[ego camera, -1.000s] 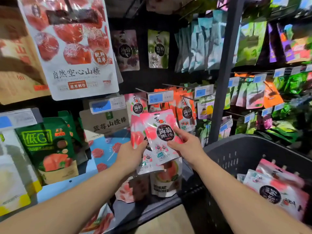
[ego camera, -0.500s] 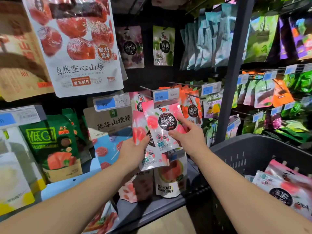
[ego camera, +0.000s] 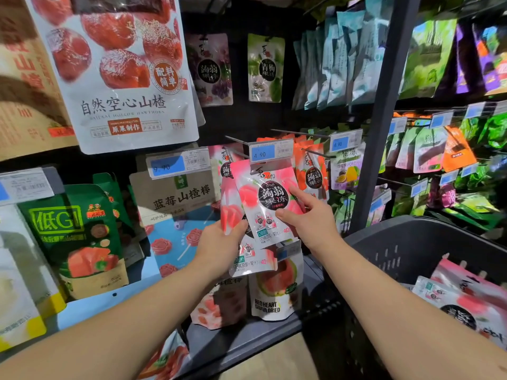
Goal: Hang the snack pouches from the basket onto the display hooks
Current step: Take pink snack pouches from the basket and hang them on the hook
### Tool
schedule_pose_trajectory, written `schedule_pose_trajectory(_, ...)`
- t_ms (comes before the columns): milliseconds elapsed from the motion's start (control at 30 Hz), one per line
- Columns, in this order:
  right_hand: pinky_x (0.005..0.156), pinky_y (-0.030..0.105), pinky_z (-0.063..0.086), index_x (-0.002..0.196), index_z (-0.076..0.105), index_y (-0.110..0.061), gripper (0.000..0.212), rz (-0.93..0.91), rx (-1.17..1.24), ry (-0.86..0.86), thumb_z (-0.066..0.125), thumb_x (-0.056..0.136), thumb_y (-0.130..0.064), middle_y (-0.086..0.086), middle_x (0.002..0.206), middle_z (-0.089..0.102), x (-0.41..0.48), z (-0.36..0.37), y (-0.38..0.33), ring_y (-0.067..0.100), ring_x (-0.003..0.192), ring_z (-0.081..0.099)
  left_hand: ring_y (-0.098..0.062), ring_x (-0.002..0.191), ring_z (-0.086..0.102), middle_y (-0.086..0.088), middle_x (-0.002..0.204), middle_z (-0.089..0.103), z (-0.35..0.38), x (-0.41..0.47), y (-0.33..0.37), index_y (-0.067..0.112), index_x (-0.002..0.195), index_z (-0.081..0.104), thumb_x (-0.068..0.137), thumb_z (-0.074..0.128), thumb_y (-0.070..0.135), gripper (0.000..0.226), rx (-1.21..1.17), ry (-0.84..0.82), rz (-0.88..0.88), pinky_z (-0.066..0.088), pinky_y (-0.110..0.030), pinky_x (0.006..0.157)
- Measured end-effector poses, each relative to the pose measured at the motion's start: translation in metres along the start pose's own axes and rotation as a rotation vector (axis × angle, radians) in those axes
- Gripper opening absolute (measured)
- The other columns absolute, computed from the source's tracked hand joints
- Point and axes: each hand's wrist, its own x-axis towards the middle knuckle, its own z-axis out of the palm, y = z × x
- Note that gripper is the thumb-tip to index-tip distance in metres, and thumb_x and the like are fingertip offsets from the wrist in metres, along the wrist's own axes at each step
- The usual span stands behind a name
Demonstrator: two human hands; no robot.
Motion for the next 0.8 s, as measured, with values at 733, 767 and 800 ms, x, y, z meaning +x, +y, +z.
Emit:
schedule_pose_trajectory(733, 0.1, 0.006, 0.037, 0.153, 0.043, -0.028, 0.085, -0.02, -0.17, -0.164, 0.086, 0.081, -0.017, -0.021, 0.137, 0.047, 0.005, -0.006, 0.02, -0.005, 0.131, 0.041, -0.008, 0.054, 0.051, 0.005, 0.059, 0.057, 0.004, 0.01, -0.005, 0.016, 0.068, 0.059, 0.098, 0.064, 0.032, 0.034, 0.013, -0.025, 0.016, 0.033, -0.013, 0.042)
schedule_pose_trajectory(767, 0.104, 0.012, 0.035, 0.153, 0.043, -0.029, 0.086, -0.025, -0.189, -0.158, 0.087, 0.08, -0.018, -0.021, 0.139, 0.047, 0.007, -0.006, 0.021, -0.005, 0.131, 0.041, -0.009, 0.054, 0.05, 0.005, 0.058, 0.056, 0.003, 0.011, -0.006, 0.016, 0.067, 0.058, 0.098, 0.064, 0.033, 0.036, 0.029, -0.023, 0.013, 0.032, -0.015, 0.043)
schedule_pose_trajectory(800, 0.106, 0.016, 0.034, 0.153, 0.042, -0.03, 0.087, -0.034, -0.205, -0.15, 0.087, 0.08, -0.019, -0.02, 0.142, 0.048, 0.009, -0.006, 0.022, -0.004, 0.132, 0.042, -0.011, 0.054, 0.05, 0.004, 0.056, 0.055, 0.002, 0.012, -0.008, 0.016, 0.064, 0.056, 0.098, 0.063, 0.034, 0.039, 0.05, -0.026, 0.008, 0.033, -0.019, 0.046)
